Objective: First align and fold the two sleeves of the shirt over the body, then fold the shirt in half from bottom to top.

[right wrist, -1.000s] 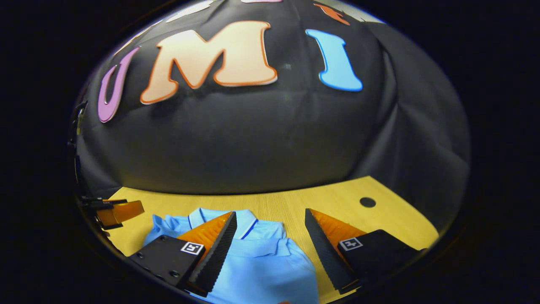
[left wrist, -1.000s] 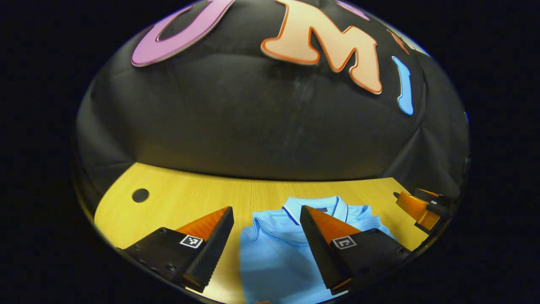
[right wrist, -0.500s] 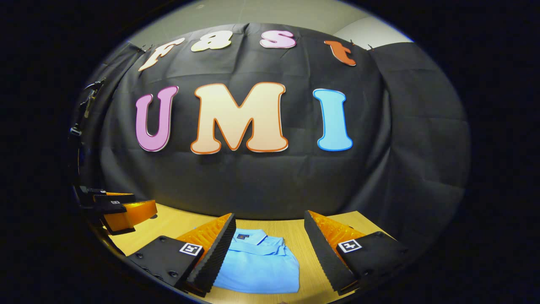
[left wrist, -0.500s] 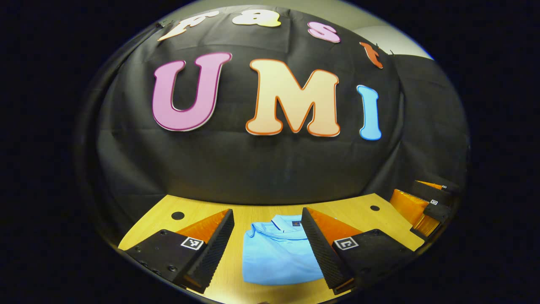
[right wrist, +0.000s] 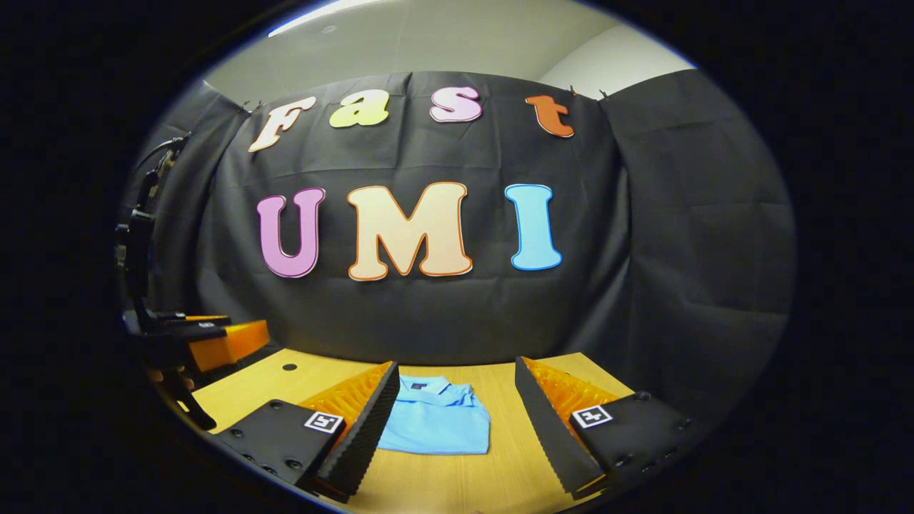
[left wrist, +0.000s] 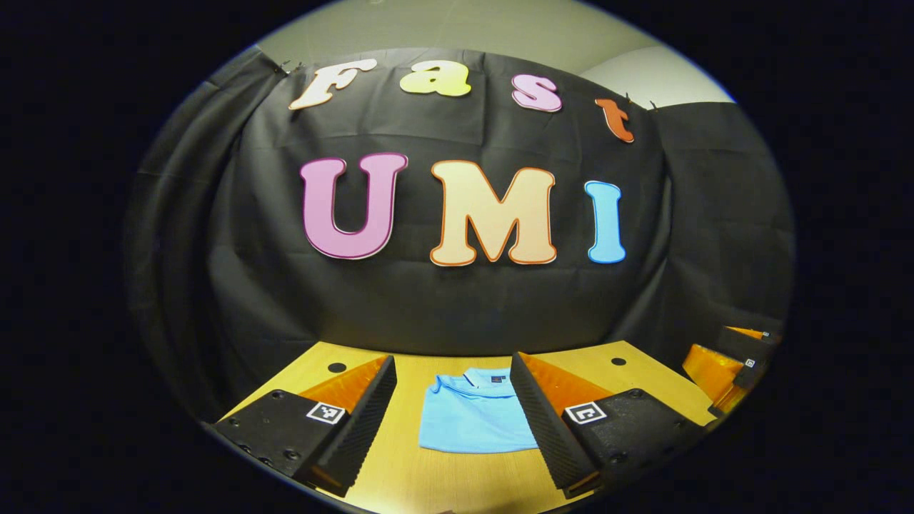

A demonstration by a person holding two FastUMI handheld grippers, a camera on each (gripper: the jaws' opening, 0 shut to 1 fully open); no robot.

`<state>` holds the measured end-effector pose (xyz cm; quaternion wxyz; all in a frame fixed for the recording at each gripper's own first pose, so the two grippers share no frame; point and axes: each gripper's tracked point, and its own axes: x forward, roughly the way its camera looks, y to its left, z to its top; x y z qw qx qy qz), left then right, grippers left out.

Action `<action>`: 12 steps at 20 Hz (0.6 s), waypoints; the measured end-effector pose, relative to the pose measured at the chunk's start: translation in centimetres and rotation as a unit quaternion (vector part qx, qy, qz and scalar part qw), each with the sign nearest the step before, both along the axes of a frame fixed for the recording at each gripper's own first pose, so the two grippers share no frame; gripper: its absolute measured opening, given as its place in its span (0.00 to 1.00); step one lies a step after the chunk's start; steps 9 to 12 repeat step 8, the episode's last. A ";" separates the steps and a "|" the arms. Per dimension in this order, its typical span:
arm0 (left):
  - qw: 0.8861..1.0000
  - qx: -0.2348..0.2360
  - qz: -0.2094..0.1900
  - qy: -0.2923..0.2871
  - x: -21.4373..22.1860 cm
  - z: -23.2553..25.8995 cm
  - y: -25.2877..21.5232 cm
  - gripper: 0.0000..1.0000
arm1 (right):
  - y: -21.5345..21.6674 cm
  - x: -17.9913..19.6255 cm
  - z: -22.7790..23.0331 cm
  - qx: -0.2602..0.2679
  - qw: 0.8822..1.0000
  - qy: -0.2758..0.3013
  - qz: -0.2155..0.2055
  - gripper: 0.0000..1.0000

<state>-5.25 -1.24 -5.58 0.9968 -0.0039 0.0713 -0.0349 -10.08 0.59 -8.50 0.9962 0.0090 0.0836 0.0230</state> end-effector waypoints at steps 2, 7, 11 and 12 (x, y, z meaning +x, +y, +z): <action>1.000 0.002 0.001 0.000 -2.0 0.3 0.0 0.95 | -0.1 -2.1 -0.6 0.002 1.000 0.015 0.007 1.00; 1.000 -0.001 0.010 -0.006 -4.3 0.7 0.7 0.95 | 0.0 -3.5 1.1 -0.002 1.000 -0.005 0.021 1.00; 1.000 -0.001 0.010 -0.005 -4.5 0.9 0.7 0.95 | 0.2 -3.5 1.2 -0.001 1.000 -0.006 0.024 1.00; 1.000 -0.001 0.010 -0.005 -4.5 0.9 0.7 0.95 | 0.2 -3.5 1.2 -0.001 1.000 -0.006 0.024 1.00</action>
